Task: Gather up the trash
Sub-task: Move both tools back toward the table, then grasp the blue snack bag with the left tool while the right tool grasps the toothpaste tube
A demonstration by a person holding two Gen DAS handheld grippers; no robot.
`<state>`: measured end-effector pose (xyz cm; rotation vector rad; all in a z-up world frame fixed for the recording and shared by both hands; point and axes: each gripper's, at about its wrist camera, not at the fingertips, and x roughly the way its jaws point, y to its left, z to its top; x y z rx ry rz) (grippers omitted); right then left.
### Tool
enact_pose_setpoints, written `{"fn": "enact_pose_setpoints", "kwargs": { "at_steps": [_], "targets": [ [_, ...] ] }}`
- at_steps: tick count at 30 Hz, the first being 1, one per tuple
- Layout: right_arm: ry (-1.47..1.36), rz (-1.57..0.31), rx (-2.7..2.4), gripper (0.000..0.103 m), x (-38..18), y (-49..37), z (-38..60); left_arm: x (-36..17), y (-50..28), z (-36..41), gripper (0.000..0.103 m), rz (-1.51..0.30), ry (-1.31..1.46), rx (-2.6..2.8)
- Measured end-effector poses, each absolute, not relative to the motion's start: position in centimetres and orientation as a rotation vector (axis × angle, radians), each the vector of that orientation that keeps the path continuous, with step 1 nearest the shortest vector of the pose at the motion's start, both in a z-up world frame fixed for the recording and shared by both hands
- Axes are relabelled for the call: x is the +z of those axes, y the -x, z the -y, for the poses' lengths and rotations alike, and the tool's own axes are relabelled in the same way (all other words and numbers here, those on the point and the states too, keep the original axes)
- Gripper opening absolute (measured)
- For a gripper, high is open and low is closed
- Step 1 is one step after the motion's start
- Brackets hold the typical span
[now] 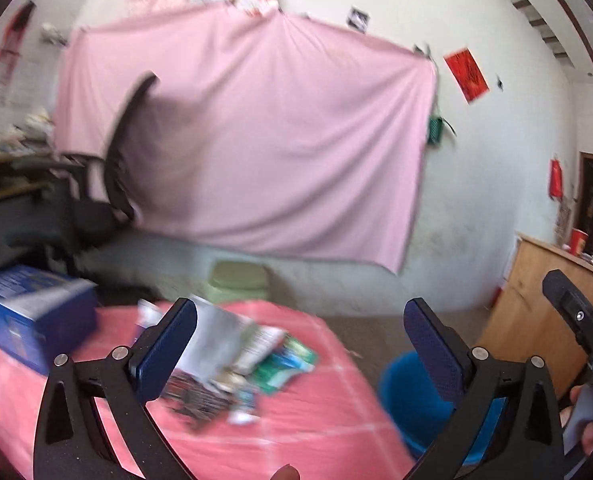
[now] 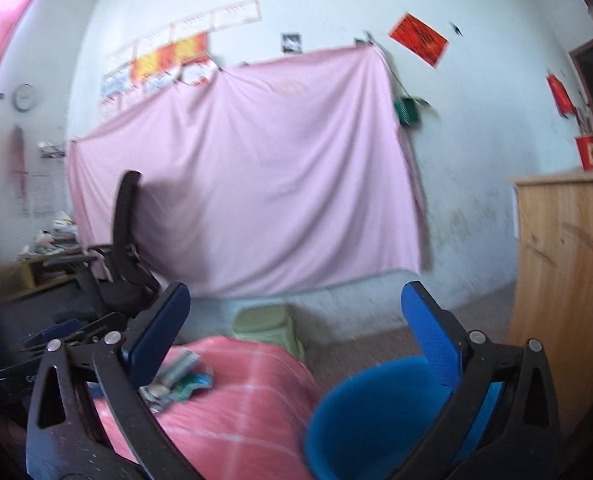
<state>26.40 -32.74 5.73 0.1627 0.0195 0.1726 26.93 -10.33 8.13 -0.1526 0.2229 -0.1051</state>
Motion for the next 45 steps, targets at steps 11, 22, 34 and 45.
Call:
{"fn": "enact_pose_setpoints", "kwargs": {
  "at_steps": [11, 22, 34, 45],
  "targets": [
    [-0.064, 0.053, 0.305, 0.103, 6.5, -25.8, 24.0, 8.4, -21.6, 1.2, 0.102, -0.093, 0.101, 0.056],
    [0.062, -0.084, 0.369, 0.103, 3.4, -29.0, 18.0, 4.0, -22.0, -4.6, 0.102, -0.185, 0.094, 0.118],
    [0.093, -0.434, 0.397, 0.095, -1.0, -34.6, 15.8, -0.7, -27.9, -4.9, 0.088, -0.469, 0.071, 0.024],
    [0.127, -0.759, 0.442, 0.064, -4.4, -38.0, 13.9, -4.9, -33.6, -5.0, 0.054, -0.798, 0.147, -0.061]
  ]
}}
